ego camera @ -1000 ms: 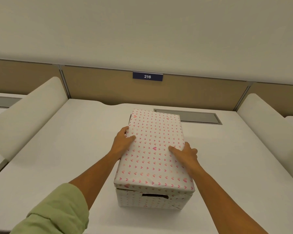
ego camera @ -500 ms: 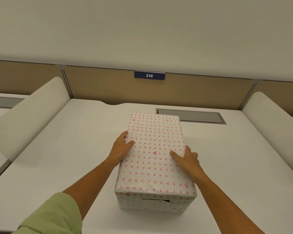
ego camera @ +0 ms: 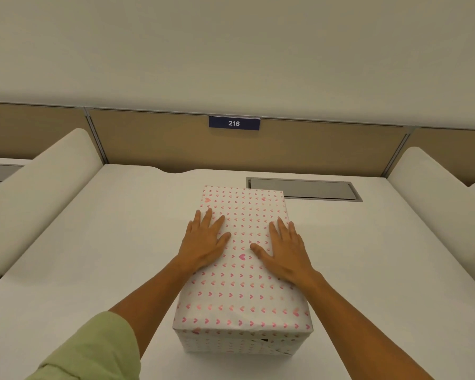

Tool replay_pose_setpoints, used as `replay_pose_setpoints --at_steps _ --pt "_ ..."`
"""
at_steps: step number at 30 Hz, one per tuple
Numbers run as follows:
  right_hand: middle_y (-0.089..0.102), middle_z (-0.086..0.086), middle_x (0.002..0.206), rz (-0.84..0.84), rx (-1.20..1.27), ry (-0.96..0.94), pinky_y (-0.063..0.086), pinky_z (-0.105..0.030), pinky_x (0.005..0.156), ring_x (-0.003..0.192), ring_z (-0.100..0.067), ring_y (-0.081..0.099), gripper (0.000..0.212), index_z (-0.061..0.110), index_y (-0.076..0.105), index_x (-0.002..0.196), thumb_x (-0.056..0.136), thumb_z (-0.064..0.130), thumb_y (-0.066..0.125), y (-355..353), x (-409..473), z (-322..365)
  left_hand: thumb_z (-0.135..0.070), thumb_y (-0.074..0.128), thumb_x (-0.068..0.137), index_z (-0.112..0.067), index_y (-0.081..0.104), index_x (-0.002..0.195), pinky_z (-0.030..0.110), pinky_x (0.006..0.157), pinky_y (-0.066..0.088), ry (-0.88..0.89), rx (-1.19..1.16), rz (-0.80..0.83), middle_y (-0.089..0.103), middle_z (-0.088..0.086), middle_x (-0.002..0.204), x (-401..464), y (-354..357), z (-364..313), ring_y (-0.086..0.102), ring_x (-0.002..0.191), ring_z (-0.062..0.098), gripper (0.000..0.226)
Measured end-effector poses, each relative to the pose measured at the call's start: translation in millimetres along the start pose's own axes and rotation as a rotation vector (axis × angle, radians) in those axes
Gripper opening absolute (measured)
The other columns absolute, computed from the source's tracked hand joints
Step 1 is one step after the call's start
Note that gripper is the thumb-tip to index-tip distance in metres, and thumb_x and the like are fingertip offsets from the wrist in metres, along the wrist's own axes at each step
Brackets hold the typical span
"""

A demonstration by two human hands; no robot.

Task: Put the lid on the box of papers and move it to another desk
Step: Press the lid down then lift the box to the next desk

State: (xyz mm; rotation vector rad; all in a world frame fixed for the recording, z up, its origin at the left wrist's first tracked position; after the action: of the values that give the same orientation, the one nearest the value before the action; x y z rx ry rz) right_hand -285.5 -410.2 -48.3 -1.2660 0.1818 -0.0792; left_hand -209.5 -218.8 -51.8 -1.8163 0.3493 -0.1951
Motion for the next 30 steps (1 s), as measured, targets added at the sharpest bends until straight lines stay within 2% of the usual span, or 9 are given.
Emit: replay_pose_setpoints --at_steps 9,14,18,21,25,27,30 --pt "-0.017 0.001 0.167 0.014 -0.096 0.032 0.008 -0.048 0.122 0.153 -0.026 -0.019 0.116 0.024 -0.008 0.159 0.062 0.089 -0.007 13 2 -5 -0.061 0.020 0.096 -0.035 0.007 0.155 0.042 0.120 -0.004 -0.008 0.014 -0.021 -0.008 -0.003 0.165 -2 9 3 -0.014 0.152 0.024 0.066" --pt "-0.017 0.000 0.167 0.011 -0.117 0.030 0.012 -0.050 0.122 0.152 -0.026 -0.019 0.111 0.023 -0.007 0.159 0.068 0.088 -0.004 18 4 -6 -0.066 0.010 0.088 -0.036 0.004 0.155 0.039 0.115 -0.006 -0.008 0.040 -0.035 -0.009 -0.004 0.165 -3 11 4 -0.014 0.152 0.024 0.073" --pt "-0.017 0.000 0.167 0.007 -0.116 0.031 0.015 -0.049 0.121 0.152 -0.026 -0.019 0.110 0.023 -0.008 0.159 0.070 0.087 -0.002 16 3 -6 -0.063 0.021 0.095 -0.036 0.007 0.155 0.043 0.119 -0.002 -0.006 -0.008 -0.027 -0.008 -0.005 0.165 0 11 3 -0.015 0.152 0.023 0.068" --pt "-0.014 0.001 0.167 0.007 -0.077 0.033 0.018 -0.049 0.121 0.153 -0.025 -0.018 0.112 0.023 -0.005 0.160 0.067 0.088 -0.003 13 0 -5 -0.056 0.035 0.097 -0.033 0.017 0.155 0.044 0.121 0.005 -0.026 -0.165 -0.026 -0.005 -0.008 0.165 -2 9 9 -0.011 0.152 0.019 0.065" --pt "-0.014 0.002 0.167 0.015 -0.007 0.015 0.017 -0.049 0.121 0.153 -0.023 -0.017 0.102 0.025 -0.002 0.160 0.079 0.085 0.016 10 0 -7 -0.043 0.050 0.097 -0.031 0.030 0.152 0.042 0.120 0.018 -0.115 -0.523 -0.119 0.011 -0.007 0.165 -8 -8 24 0.018 0.151 0.021 0.059" --pt "-0.014 0.004 0.167 0.010 0.151 0.004 0.017 -0.048 0.121 0.154 -0.021 -0.013 0.095 0.029 0.000 0.159 0.085 0.078 0.035 7 1 -10 -0.040 0.051 0.097 -0.030 0.029 0.152 0.042 0.118 0.025 -0.159 -0.643 -0.137 0.022 -0.005 0.163 -11 -13 30 0.028 0.148 0.023 0.060" --pt "-0.003 0.006 0.168 -0.051 0.587 0.062 0.024 -0.047 0.119 0.155 -0.022 0.008 0.091 0.031 0.009 0.158 0.086 0.067 0.052 -3 2 -29 -0.042 0.051 0.097 -0.030 0.027 0.152 0.043 0.114 0.032 -0.243 -0.825 -0.135 0.029 -0.003 0.160 -18 -12 41 0.035 0.144 0.024 0.061"
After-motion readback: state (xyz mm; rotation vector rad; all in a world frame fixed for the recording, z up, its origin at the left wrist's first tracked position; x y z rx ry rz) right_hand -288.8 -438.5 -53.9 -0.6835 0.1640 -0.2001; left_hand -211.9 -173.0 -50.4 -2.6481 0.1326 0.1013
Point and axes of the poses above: each hand's wrist, its own x-axis towards the middle knuckle, its own y-axis out of the palm, z = x × y, the point moved 10 cm from there along x, towards the middle knuckle
